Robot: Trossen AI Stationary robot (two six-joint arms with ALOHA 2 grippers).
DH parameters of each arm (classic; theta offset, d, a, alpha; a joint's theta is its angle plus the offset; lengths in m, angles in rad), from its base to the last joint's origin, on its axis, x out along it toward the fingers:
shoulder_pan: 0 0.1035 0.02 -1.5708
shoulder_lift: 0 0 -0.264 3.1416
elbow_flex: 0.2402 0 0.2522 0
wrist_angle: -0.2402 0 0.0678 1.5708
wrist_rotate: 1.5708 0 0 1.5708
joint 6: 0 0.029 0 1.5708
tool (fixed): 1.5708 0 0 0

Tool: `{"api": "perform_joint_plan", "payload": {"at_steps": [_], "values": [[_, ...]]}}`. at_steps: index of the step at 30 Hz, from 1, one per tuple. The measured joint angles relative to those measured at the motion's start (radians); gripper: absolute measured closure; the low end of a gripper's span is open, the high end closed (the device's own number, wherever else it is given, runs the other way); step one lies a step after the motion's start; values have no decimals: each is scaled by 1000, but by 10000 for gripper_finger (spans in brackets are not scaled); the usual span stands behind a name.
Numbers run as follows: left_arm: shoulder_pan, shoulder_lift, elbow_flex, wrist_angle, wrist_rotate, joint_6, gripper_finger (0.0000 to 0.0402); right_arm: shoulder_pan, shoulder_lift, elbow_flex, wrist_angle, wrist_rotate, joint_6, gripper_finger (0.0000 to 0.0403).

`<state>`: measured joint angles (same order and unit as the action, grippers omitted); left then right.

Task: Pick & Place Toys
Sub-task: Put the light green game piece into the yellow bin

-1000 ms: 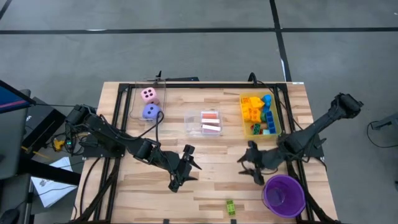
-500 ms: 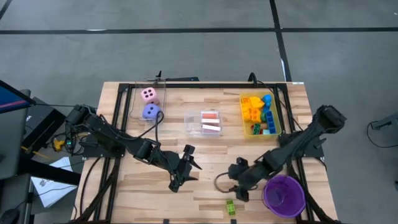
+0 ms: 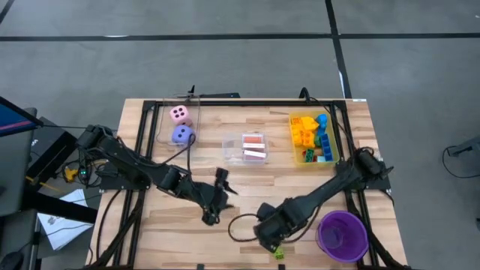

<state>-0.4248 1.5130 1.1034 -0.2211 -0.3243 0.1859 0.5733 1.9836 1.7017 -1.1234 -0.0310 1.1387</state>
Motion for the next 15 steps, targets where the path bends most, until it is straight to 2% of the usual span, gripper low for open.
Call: {"api": "perform_joint_plan", "payload": {"at_steps": [2,7,11,15], "values": [[0,-38,-1,-88,-92,-18,211,14,43,51,-59,-7,46,90],[0,-165,-58,-81,-279,-91,211,59,105,102,-69,18,185,75],[0,-285,-138,-19,-402,-120,211,99,136,102,-66,33,332,69],[14,-394,-218,133,-497,-115,211,127,145,105,-30,67,457,69]]}}
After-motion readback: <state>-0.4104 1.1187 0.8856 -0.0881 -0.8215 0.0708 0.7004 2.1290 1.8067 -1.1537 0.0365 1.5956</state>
